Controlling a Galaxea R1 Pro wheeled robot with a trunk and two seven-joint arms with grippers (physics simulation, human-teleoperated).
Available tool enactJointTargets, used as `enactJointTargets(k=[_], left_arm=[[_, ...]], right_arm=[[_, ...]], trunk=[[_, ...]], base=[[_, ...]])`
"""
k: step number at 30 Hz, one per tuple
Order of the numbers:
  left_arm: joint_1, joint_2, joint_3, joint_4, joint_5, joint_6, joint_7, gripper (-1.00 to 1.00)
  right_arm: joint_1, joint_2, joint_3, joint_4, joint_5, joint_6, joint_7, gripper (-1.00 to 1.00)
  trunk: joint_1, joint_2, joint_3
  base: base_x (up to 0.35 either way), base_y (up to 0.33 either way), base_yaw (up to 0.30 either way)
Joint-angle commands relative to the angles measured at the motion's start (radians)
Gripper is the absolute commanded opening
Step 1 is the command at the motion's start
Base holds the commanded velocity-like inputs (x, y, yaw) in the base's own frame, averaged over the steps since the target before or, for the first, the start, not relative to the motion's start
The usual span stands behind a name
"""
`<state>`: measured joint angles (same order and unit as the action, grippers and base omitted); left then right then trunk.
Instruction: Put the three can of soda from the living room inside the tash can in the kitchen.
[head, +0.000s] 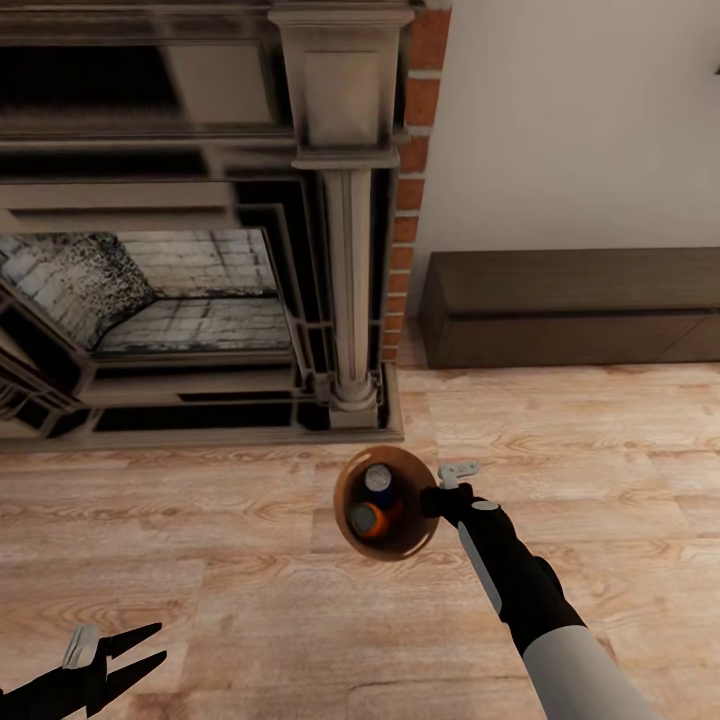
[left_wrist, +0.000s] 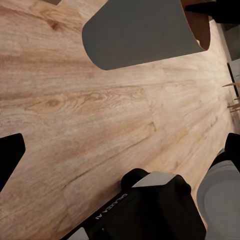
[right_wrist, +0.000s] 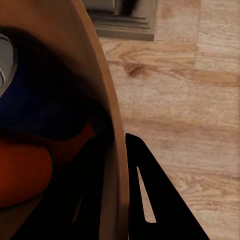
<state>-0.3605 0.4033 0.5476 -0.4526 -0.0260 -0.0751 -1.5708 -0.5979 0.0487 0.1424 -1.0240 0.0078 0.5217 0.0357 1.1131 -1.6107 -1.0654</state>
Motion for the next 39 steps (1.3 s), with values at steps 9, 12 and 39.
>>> enactJointTargets(k=[9, 12, 39], left_arm=[[0.0, 0.0, 0.0, 0.0, 0.0, 0.0, 0.0, 1.0], [0.0, 0.0, -0.001, 0.0, 0.0, 0.0, 0.0, 1.0], [0.0, 0.0, -0.002, 0.0, 0.0, 0.0, 0.0, 1.0]], right_arm=[[0.0, 0.001, 0.0, -0.001, -0.011, 0.0, 0.004, -1.0], [0.0, 0.001, 0.0, -0.001, -0.011, 0.0, 0.004, -1.0], [0.002, 0.002, 0.0, -0.001, -0.011, -0.054, 0.004, -1.0]], trunk=[[0.035, -0.063, -0.028], [0.046, -0.084, -0.038], [0.1, -0.182, -0.081]], base=[[0.0, 0.0, 0.0], [0.0, 0.0, 0.0], [0.0, 0.0, 0.0]])
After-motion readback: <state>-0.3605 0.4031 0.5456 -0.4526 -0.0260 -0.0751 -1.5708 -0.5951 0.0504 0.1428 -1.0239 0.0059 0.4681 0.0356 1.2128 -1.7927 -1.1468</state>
